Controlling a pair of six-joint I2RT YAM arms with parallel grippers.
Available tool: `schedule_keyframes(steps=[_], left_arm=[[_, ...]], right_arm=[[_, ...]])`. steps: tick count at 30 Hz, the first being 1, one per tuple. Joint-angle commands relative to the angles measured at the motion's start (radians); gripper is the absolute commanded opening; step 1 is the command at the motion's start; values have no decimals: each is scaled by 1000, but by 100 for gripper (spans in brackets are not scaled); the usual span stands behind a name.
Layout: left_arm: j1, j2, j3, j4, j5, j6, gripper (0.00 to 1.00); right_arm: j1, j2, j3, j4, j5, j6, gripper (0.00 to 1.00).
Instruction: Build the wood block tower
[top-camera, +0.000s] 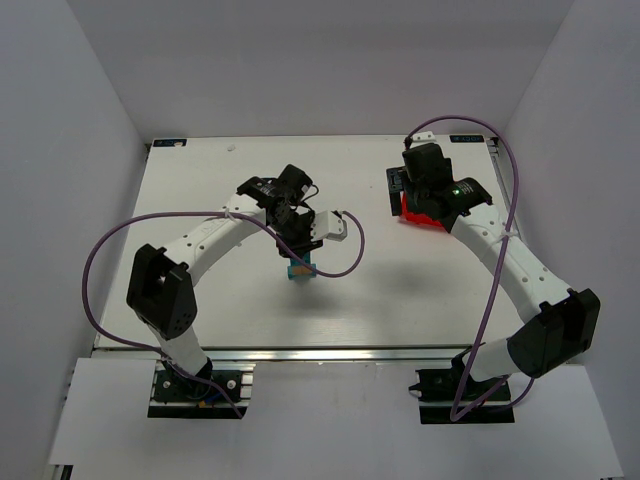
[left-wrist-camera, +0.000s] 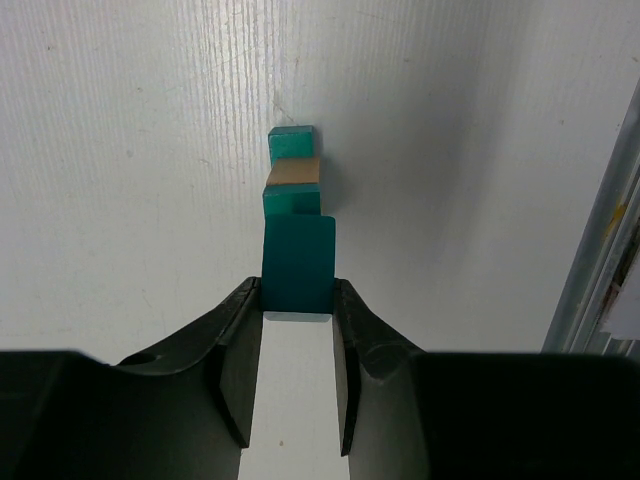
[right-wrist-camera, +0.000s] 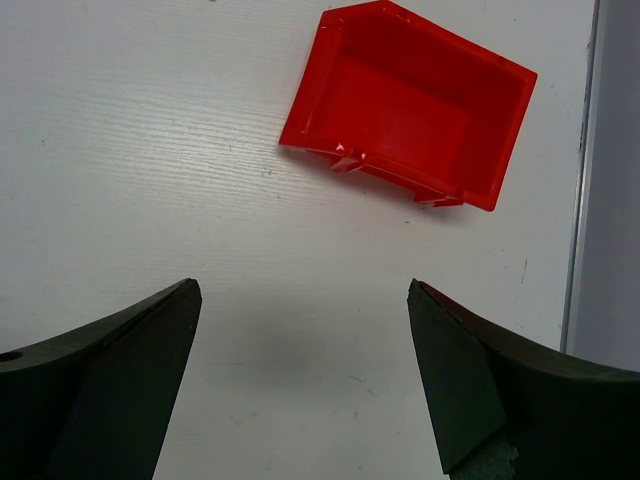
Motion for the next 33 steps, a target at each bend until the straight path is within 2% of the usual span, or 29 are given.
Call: schedule_keyframes(steps=[1, 3, 4, 12, 15, 16, 18, 26, 33], left_arm=[[-6, -21, -3, -6, 5, 15, 21], [-6, -23, -2, -8, 7, 18, 28], [-6, -23, -3, -9, 5, 17, 34], [-6, -33, -5, -5, -5, 23, 59], [-6, -33, -6, 4, -12, 17, 75], [-6, -33, -3, 9, -15, 14, 77], [-4, -35, 1, 4, -2, 14, 97], [-1, -59, 66, 24, 21, -11, 98], [2, -102, 208, 161, -44, -191, 98]], right_arm=[[-4, -28, 19, 1, 1, 0, 89], [-2, -28, 19, -1, 3, 0, 89], [-2, -29, 19, 1, 3, -1, 89], [-2, -25, 17, 1, -8, 2, 89], [-2, -28, 16, 2, -11, 2, 89], [-2, -26, 14, 1, -11, 2, 89], [-2, -28, 10, 2, -11, 4, 89], [-2, -44, 7, 24, -13, 0, 89], [-7, -86, -21, 45, 0, 31, 89]])
